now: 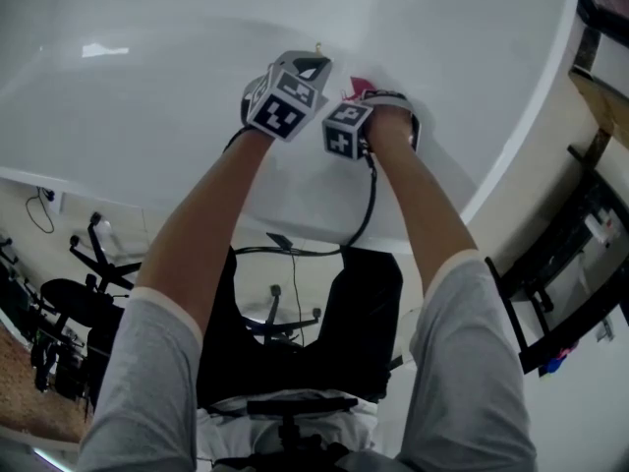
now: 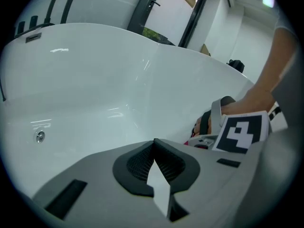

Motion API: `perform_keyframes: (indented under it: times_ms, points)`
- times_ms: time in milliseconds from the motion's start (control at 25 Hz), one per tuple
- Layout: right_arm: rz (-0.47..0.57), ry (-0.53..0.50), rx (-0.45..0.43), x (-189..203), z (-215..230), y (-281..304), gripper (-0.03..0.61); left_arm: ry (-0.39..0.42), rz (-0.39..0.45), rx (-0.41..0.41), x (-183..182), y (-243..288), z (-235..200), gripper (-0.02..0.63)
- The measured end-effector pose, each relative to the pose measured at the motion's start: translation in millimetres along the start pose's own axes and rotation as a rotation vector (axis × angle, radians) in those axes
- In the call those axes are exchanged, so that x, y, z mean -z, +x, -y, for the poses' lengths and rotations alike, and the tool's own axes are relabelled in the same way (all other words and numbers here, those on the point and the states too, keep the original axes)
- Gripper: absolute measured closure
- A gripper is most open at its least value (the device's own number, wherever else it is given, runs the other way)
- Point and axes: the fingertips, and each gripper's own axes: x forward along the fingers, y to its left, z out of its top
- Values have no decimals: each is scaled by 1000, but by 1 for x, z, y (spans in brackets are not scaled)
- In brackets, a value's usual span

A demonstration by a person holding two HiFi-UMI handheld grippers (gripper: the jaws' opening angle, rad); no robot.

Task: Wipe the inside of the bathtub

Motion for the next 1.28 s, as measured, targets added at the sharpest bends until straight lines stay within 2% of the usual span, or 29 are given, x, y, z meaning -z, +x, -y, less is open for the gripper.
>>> perform_keyframes:
  times_ms: [160,360,520,600,800,920,1000,1080,1280]
  points:
    - [44,73,8,-3,23,4,482,15,-8,9,3,8,3,607]
    - [45,129,125,-8,78,20,482,4,-3,4,10,9,-8,608]
    - [33,126,169,-12,88,25,482,0,-8,-4,15,13,-14,607]
    - [36,114,153,-19,76,23,482,-2,-11,-1,18,16,-16,607]
    - [22,32,33,-35,33,32,482,3,-20,-1,23,19,-21,609]
    - [13,-4,-4,-39,28,32,483,6,-28,-9,26,20,-26,608]
    - [32,15,-13,-43,34,34,482,7,-29,-5,27,22,-28,607]
    - [54,46,11,-47,47,45,482,11,-30,-7,26,24,-28,607]
    - [52,142,172,-45,102,58,482,6,-28,-13,30,24,-35,607]
